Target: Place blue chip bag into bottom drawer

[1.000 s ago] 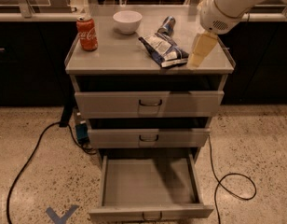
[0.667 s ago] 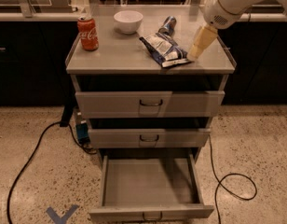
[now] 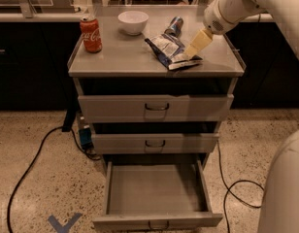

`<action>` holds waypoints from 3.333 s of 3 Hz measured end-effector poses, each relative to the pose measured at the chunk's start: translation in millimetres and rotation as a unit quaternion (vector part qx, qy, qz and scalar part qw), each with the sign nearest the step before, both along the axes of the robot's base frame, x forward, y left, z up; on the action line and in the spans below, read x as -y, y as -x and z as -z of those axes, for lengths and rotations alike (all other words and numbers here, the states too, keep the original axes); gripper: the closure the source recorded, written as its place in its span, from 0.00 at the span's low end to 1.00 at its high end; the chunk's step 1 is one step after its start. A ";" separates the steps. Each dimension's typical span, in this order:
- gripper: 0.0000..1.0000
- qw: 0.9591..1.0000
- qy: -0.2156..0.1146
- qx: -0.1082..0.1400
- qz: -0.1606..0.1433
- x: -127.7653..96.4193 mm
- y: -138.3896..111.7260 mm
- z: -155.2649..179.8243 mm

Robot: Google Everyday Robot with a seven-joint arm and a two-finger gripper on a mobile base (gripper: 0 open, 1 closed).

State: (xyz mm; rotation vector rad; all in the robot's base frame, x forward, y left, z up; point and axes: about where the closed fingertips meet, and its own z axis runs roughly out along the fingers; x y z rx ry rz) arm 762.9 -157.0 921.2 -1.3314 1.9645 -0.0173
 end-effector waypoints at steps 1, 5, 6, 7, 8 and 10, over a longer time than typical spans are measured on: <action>0.00 1.000 0.000 0.000 0.000 -0.1 0.0 0.1; 0.00 0.996 -0.056 -0.046 -0.057 -59.2 -7.7 45.8; 0.00 0.994 -0.065 -0.059 -0.061 -65.8 -8.6 57.5; 0.00 0.994 -0.068 -0.067 -0.061 -67.2 -8.5 65.2; 0.00 0.993 -0.070 -0.074 -0.061 -68.4 -8.4 70.6; 0.00 0.991 -0.069 -0.092 -0.068 -74.5 -7.3 83.0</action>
Offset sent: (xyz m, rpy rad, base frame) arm 0.0035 0.0099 -0.0134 0.0404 0.0225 0.0095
